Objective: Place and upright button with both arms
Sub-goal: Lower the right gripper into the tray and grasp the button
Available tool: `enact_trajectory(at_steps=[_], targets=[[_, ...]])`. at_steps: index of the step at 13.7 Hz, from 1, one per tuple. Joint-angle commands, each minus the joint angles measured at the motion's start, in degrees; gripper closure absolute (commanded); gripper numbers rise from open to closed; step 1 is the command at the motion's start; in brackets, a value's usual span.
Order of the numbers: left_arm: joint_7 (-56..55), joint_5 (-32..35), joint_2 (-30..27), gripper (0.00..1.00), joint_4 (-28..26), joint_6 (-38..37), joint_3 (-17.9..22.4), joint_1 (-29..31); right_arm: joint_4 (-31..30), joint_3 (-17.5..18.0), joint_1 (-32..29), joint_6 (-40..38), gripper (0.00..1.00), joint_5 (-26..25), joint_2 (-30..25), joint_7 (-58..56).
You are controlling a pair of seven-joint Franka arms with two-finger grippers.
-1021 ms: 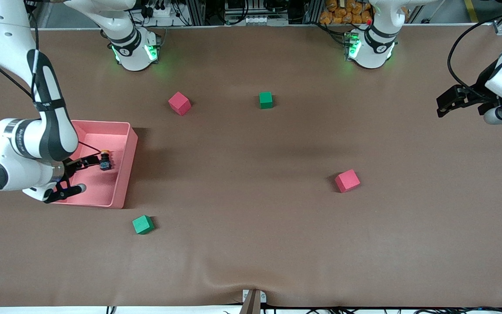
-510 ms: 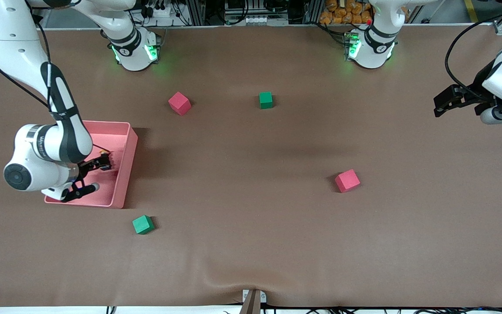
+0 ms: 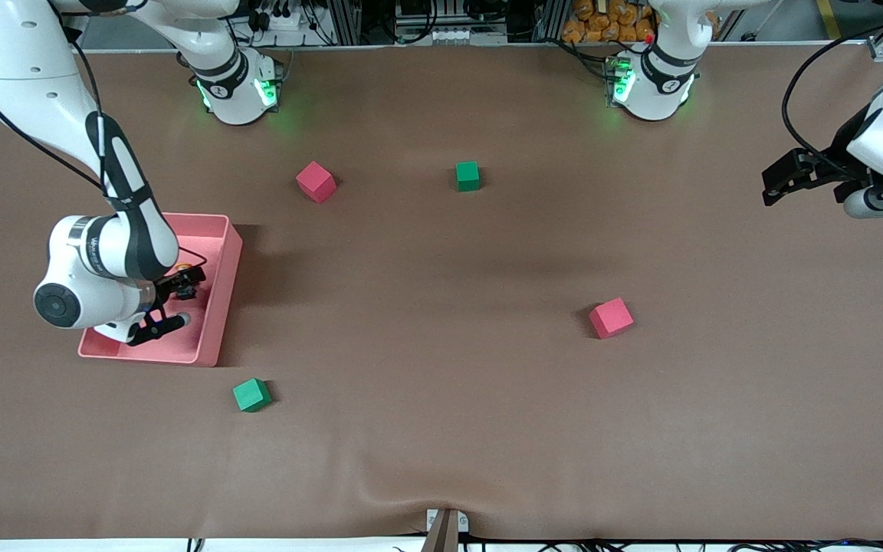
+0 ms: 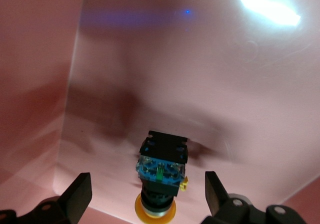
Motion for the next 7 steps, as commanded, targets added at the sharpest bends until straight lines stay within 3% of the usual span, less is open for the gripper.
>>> enact_trajectory(at_steps=[1,7], targets=[[0.5,-0.8,-0.4,0.0,0.4,-0.1,0.0,0.6,-2.2,0.0,-0.2,2.5,0.0,-1.5,-1.0,-1.2],[0.6,-0.7,-0.4,0.0,0.4,-0.1,0.0,0.6,-6.3,0.0,-0.4,6.1,0.0,-1.6,-1.1,-1.4]])
